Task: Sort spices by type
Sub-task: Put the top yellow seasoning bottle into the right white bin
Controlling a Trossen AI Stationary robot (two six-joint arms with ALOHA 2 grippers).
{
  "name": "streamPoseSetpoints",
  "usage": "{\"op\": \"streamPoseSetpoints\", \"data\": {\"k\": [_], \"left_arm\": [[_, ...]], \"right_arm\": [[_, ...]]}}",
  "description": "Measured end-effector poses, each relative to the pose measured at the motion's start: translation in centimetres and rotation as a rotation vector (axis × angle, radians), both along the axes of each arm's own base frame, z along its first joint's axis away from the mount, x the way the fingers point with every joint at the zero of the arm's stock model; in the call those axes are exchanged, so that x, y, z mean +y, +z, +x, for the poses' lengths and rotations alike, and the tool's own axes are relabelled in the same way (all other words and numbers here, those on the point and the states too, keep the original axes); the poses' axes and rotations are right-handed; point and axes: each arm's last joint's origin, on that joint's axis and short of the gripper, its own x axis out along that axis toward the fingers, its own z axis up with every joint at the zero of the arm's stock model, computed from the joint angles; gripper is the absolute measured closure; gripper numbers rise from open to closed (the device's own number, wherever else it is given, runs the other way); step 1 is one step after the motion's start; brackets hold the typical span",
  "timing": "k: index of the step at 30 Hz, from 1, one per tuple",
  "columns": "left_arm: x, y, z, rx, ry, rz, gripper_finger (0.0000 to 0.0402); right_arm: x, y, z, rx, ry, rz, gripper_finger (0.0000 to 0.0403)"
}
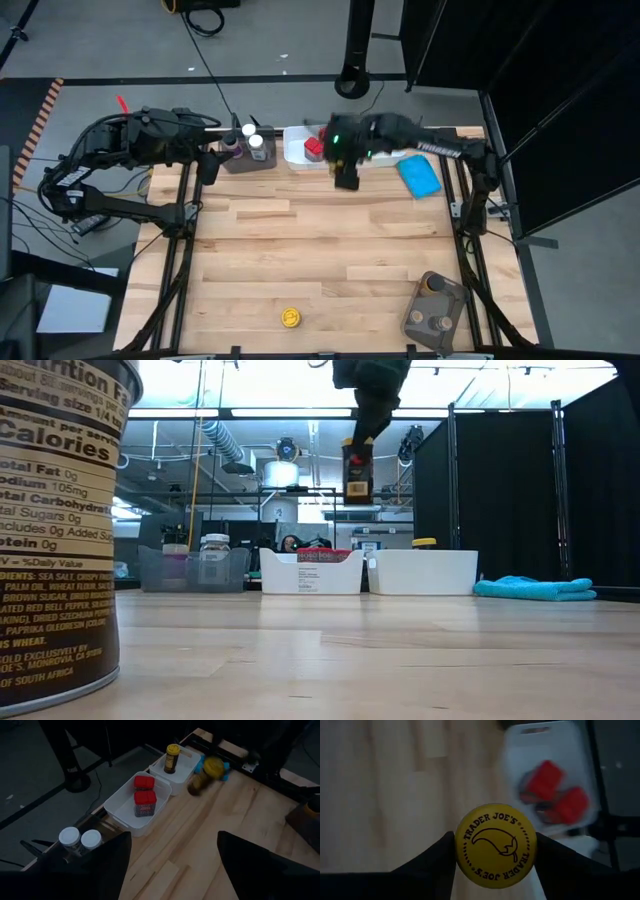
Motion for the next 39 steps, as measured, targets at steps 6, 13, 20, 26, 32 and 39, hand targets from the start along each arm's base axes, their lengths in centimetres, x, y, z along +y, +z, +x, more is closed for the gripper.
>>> {"op": "streamPoseSetpoints", "data": {"k": [6,13,20,26,32,39], "left_arm": [[0.0,0.0,0.0,-0.001,0.0,0.0,0.01],[0.0,0.1,0.1,-0.01,0.0,0.002,0.01],[0.0,0.3,0.2,-0.037,0.0,0.009,0.01],[0.0,0.3,0.2,-0.037,0.0,0.009,0.01],[0.1,0.3,0.2,-0.037,0.005,0.012,0.01],[0.1,0.3,0.2,-0.037,0.006,0.013,0.01]], "right_arm": [[-5.5,1.2,-2.3,-0.008,-0.13,-0.02,0.0172],[-11.1,1.4,-5.0,-0.059,-0.327,-0.031,0.0172],[-13.8,1.8,-6.0,-0.155,-0.451,-0.049,0.0172],[-14.6,0.5,-5.5,-0.107,-0.476,-0.064,0.0172],[-14.8,-2.6,-5.4,-0.035,-0.483,-0.024,0.0172],[-15.1,-6.2,-5.5,-0.007,-0.489,0.028,0.0171]]}}
